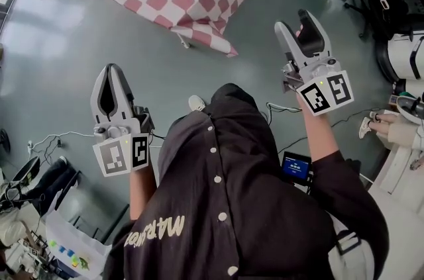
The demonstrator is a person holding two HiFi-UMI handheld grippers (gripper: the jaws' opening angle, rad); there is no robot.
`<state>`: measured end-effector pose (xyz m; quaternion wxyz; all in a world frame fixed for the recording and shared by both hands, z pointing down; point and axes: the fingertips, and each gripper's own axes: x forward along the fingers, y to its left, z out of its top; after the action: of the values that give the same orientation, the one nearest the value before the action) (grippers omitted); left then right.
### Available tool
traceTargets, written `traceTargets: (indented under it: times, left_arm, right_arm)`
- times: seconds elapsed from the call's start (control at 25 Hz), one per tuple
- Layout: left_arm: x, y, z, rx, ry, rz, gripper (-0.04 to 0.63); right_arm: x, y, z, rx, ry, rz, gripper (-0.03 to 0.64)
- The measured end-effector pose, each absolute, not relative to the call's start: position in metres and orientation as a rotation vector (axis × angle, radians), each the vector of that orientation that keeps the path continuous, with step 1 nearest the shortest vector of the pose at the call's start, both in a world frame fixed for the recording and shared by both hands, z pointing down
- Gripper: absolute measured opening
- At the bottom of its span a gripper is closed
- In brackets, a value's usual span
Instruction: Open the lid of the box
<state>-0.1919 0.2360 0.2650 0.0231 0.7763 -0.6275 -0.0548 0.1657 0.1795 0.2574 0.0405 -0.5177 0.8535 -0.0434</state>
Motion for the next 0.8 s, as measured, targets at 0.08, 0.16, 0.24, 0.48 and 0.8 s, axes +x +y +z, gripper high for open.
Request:
traceTargets:
  times: [0.08,0.16,0.24,0.48,0.8]
  left_arm:
    - [-0.194,0.231,0.269,2.398,-1.933,-0.166,0.011]
    - [-0.194,0.226,0.273,2.389,-1.927,-0.162,0.011]
    - [-0.191,0.219,0.277,2.377,-1.925,-0.155,0.011]
    - [-0.178,0.187,0.282,2.346,-1.935,-0.133,0.011]
    - [-0.152,0.125,0.272,2.354,-1.966,-0.121,0.011]
  right_arm:
    - [0.162,0.176,0.260,-1.589,2.616,-0.142,0.268]
    - [0.160,0.170,0.261,-1.586,2.624,-0.146,0.268]
    - [0.160,0.162,0.262,-1.580,2.628,-0.150,0.268]
    - [0.175,0.127,0.265,-1.575,2.621,-0.173,0.270]
    - [0.195,0.051,0.266,-1.530,2.649,-0.204,0.270]
